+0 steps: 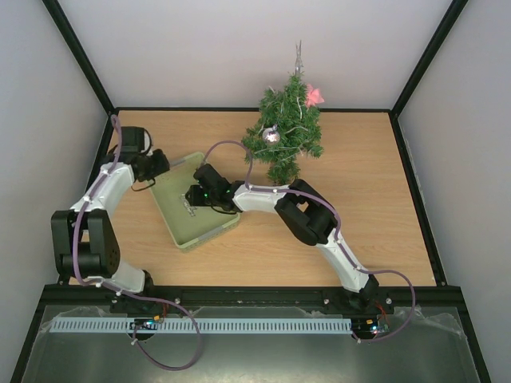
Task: Decorate the small christmas tree
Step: Move the storage box to the center of the board.
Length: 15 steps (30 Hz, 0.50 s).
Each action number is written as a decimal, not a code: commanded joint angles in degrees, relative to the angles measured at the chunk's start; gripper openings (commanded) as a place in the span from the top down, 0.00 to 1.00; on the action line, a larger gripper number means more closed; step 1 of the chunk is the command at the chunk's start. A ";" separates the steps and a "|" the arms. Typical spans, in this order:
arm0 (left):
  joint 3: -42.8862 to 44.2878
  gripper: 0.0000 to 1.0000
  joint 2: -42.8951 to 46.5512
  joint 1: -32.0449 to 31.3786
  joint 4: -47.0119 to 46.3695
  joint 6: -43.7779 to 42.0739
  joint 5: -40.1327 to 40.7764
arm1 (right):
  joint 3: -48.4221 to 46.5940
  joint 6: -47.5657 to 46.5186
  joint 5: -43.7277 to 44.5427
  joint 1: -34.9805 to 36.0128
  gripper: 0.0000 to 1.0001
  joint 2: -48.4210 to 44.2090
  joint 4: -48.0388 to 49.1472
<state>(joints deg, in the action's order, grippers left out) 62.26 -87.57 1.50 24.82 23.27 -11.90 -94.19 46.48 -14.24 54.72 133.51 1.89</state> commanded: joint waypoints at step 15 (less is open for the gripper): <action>-12.57 0.49 2.30 5.64 -4.51 0.35 2.32 | -1.06 -3.27 4.70 0.84 0.62 -0.82 -7.22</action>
<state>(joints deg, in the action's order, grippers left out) 51.92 -85.78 6.81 19.14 24.23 -9.28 -95.00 44.49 -12.29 55.09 133.51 -0.03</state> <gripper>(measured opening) 0.507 0.385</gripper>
